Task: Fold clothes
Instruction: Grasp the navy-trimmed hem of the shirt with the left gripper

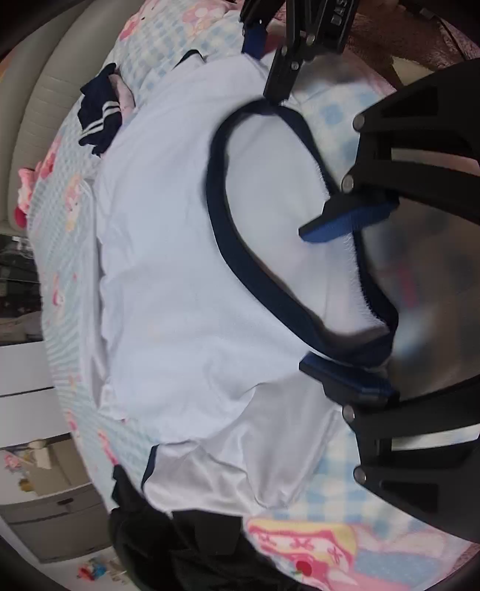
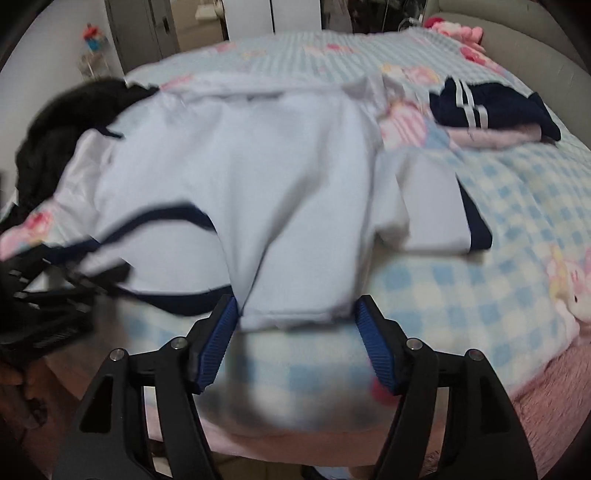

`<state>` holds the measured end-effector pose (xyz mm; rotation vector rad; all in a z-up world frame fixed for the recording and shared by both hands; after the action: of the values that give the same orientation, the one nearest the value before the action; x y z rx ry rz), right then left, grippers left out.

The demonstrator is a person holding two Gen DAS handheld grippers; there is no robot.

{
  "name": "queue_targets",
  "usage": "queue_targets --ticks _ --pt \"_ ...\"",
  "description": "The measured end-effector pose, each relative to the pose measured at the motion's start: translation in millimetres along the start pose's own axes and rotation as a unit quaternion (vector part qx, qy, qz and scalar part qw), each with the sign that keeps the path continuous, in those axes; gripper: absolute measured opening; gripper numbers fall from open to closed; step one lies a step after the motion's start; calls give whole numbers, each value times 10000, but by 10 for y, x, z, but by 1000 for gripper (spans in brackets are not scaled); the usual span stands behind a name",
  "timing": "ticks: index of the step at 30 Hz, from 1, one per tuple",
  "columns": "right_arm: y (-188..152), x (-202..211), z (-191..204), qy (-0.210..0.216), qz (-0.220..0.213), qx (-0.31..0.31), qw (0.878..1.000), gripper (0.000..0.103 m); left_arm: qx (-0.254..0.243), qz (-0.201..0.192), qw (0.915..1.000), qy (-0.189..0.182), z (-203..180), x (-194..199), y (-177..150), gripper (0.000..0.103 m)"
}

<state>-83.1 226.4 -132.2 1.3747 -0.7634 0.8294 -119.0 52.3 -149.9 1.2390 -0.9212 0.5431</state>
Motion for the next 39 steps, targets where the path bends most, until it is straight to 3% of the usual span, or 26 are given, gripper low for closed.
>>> queue_targets --ticks 4,8,9,11,12,13,14,21,25,28,32,33,35,36,37,39 --pt "14 29 -84 -16 -74 -142 9999 67 326 -87 9992 194 184 71 -13 59" --pt "68 128 -175 -192 -308 -302 9989 67 971 -227 9950 97 431 173 2 54" --pt "83 164 -203 -247 -395 -339 9983 67 1066 -259 9940 46 462 189 0 51" --pt "105 195 -214 -197 -438 -336 9983 67 1183 -226 9927 -88 475 180 -20 32" --pt "106 187 -205 -116 -396 -317 9986 60 1222 -160 9922 -193 471 161 -37 16" --pt "84 142 -171 34 -259 -269 9993 49 1260 -93 9915 -298 468 143 -53 14" --pt "64 108 -133 170 -144 -218 9995 26 1303 -52 9906 -411 459 139 -63 11" --pt "112 414 32 249 -484 164 9984 9 1603 -120 9817 -1024 436 425 -177 7" --pt "92 546 15 163 -554 78 9983 9 1783 -136 9771 -1150 506 558 -269 6" --pt "-54 465 -84 -7 -208 -44 9998 9 1820 -154 9761 -1180 552 582 -299 6" --pt "-153 410 -171 299 -30 -319 9990 10 1893 -284 9730 -1288 571 626 -274 7" --pt "-123 438 -160 420 -94 -366 9984 16 1883 -340 9729 -1296 556 646 -246 9" --pt "7 508 -76 568 -297 -320 9974 28 1722 -378 9772 -1186 514 626 -156 24" --pt "73 516 -11 598 -342 -240 9973 40 1588 -374 9811 -1039 491 593 -110 42" --pt "142 503 63 598 -362 -142 9975 47 1451 -379 9846 -899 463 560 -71 50" --pt "273 429 206 532 -372 60 9979 58 1193 -268 9901 -690 408 435 3 50"
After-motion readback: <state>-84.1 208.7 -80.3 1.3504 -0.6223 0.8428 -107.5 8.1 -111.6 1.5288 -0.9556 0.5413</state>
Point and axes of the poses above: each gripper's, at about its wrist camera, not at the fingertips, and x roughly against the way its jaws point, z to its left, y to its top, the point moved 7 cm from there along -x, roughly the way its jaws point, and after that the axes turned 2 degrees about z, right-handed, at the moved point
